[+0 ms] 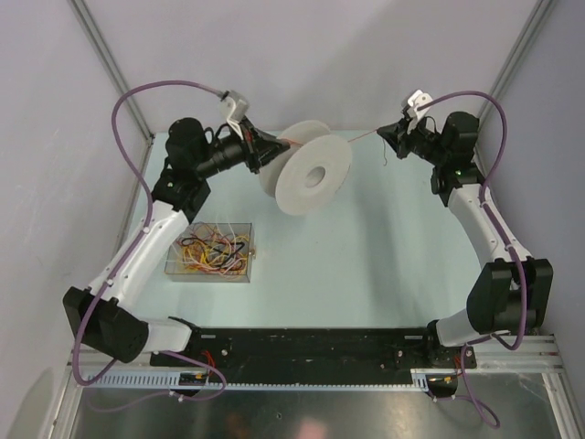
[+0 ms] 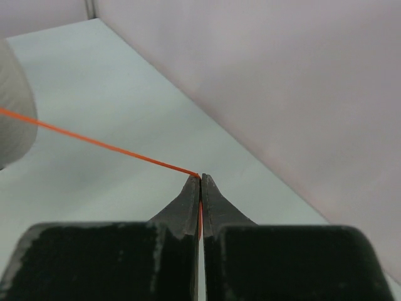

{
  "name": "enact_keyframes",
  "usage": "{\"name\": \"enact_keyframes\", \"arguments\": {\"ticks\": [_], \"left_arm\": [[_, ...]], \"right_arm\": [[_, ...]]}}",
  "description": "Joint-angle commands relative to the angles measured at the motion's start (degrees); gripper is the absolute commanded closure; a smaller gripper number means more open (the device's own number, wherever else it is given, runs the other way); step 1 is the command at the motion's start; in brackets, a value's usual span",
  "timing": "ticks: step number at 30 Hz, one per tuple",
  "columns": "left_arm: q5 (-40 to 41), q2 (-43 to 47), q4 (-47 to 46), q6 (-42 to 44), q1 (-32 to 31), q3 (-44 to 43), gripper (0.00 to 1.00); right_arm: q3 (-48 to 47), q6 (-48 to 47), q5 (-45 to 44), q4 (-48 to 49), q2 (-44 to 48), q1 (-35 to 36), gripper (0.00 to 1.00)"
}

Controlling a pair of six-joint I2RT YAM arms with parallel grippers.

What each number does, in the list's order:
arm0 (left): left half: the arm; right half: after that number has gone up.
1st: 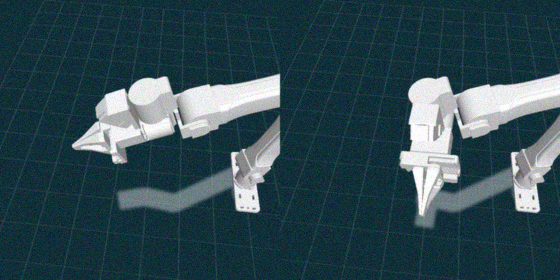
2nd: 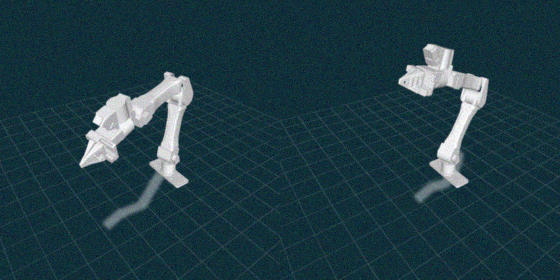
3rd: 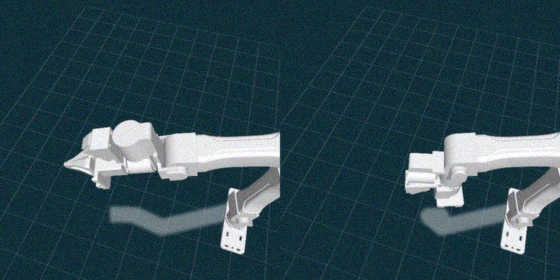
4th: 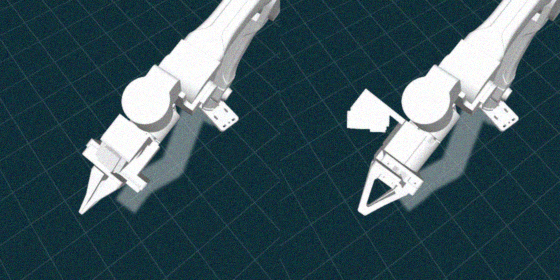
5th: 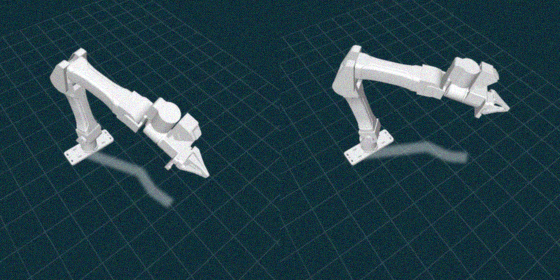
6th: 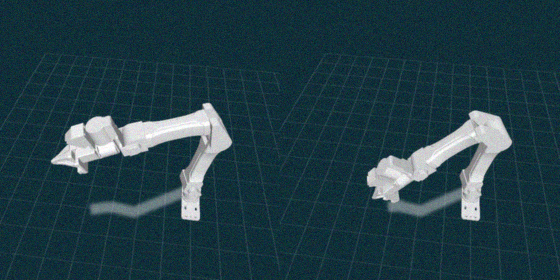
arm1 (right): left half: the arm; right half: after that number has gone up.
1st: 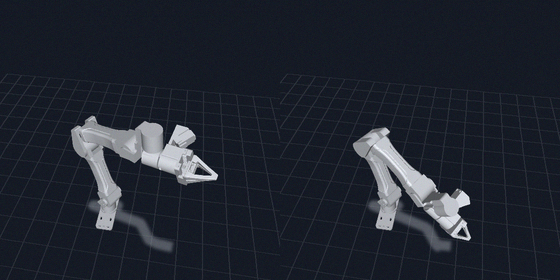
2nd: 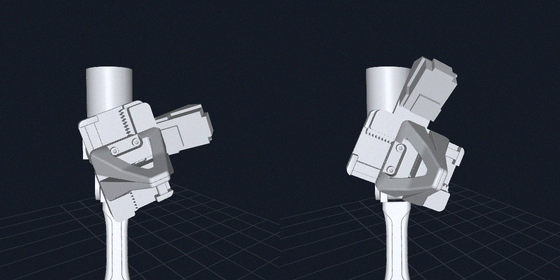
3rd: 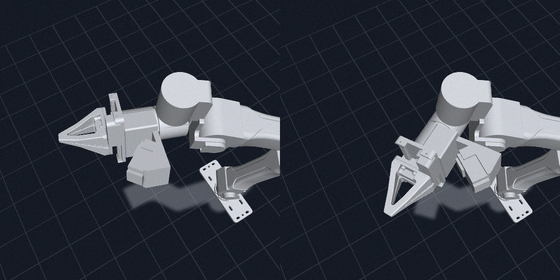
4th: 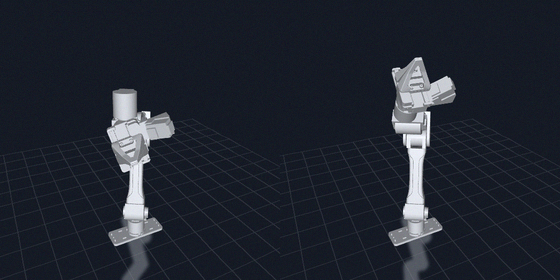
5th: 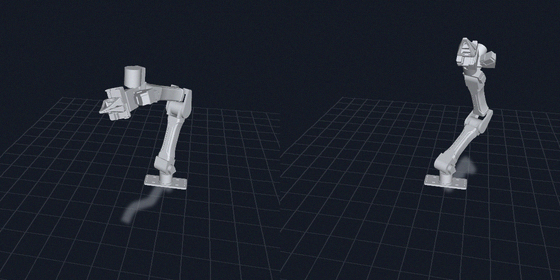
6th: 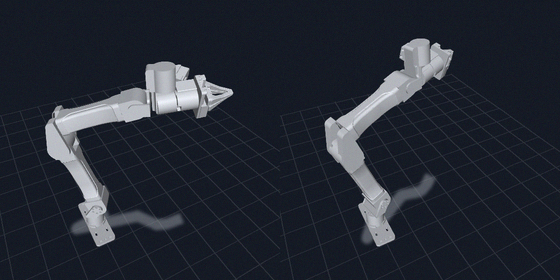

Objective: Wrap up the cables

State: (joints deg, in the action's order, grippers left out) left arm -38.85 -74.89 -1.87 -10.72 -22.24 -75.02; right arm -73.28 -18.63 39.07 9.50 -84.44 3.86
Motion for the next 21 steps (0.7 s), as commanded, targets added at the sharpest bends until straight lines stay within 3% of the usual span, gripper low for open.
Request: {"name": "enact_keyframes", "arguments": {"ticks": [1, 9, 14, 16, 21], "left_arm": [[-6.38, 0.70, -7.48, -12.34, 2.32, -7.24, 1.00], [0.15, -1.17, -7.69, -15.33, 2.68, -11.92, 1.00], [0.24, -2.36, -7.60, -15.09, 2.81, -13.81, 1.00], [-0.47, -2.56, -7.59, -14.59, 2.81, -14.05, 1.00], [-1.40, -2.23, -7.50, -13.23, 2.82, -13.74, 1.00]], "right_arm": [[2.40, 1.65, -1.49, -4.40, -1.25, -3.22, 1.00], [9.04, 1.21, 3.92, -10.78, 0.71, 0.92, 1.00], [9.44, 2.82, 5.02, -10.25, 1.90, 1.47, 0.99], [9.46, 3.17, 5.64, -10.15, 2.64, 1.45, 0.87], [9.39, 1.21, 7.12, -11.57, 5.79, 1.92, 0.41]]}}
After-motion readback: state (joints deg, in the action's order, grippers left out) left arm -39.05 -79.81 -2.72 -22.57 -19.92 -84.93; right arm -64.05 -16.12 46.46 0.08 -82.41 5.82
